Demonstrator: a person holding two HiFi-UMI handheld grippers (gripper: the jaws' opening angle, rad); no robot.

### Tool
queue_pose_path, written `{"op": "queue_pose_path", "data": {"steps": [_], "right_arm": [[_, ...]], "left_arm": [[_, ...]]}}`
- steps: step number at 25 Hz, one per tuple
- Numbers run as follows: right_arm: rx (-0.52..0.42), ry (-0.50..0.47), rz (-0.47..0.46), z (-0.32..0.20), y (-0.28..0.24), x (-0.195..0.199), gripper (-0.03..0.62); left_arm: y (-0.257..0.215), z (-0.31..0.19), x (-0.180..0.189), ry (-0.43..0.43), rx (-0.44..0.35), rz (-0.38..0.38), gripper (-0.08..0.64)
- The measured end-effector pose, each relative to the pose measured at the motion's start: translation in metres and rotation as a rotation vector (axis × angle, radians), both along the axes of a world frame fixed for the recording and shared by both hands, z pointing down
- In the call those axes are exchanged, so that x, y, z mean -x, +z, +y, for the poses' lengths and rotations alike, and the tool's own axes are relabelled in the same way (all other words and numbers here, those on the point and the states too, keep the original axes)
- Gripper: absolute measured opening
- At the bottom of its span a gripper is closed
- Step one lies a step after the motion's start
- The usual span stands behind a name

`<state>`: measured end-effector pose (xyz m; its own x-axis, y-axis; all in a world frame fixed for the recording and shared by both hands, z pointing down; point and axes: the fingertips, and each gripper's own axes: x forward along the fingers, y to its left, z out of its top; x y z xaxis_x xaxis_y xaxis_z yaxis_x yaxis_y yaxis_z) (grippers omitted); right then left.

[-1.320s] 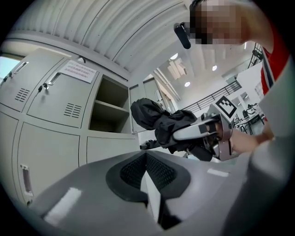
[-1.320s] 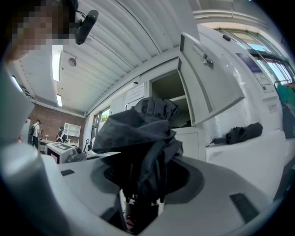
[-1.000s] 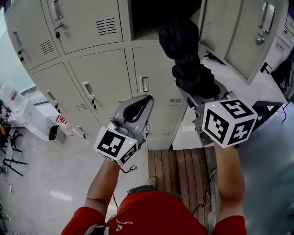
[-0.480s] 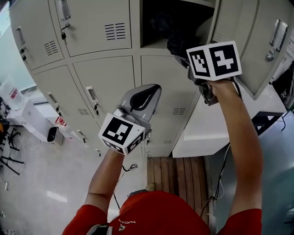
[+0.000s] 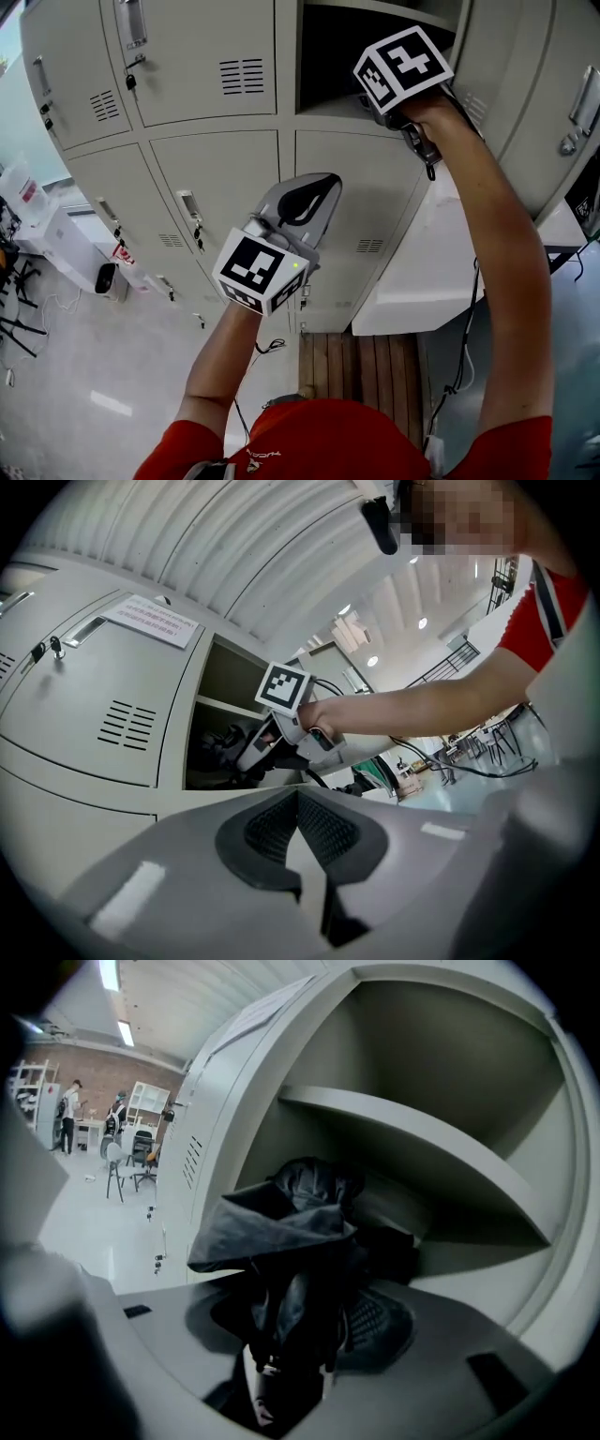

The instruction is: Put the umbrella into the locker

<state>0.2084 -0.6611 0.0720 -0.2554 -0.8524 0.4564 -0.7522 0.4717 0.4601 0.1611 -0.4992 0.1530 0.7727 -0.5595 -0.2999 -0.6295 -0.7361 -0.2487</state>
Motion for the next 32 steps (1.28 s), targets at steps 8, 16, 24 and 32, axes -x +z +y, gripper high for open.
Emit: {"op": "queue_pose_path", "data": {"steps": [8,16,24,32], "right_arm": [[-0.007,-0.028,0.134,-0.054,0.002,0.013,0.219],[0.007,-0.039,0.191,-0.099,0.018,0.007,0.219],[0.035,-0.047,0.214,-0.111,0.03,-0.001,0.219],[0.066,-0.062,0.178,-0.113,0.033,-0.003,0.262]], "left_arm": [[-0.003,-0.02,0.005,-0.012,-0.004,-0.019,0.005],[0.011,-0.03,0.017,-0.023,0.015,-0.037,0.005],[0.004,-0.044,0.007,-0.019,0.019,-0.024,0.005],[-0.015,-0.05,-0.012,0.002,-0.006,-0.03,0.005]]}}
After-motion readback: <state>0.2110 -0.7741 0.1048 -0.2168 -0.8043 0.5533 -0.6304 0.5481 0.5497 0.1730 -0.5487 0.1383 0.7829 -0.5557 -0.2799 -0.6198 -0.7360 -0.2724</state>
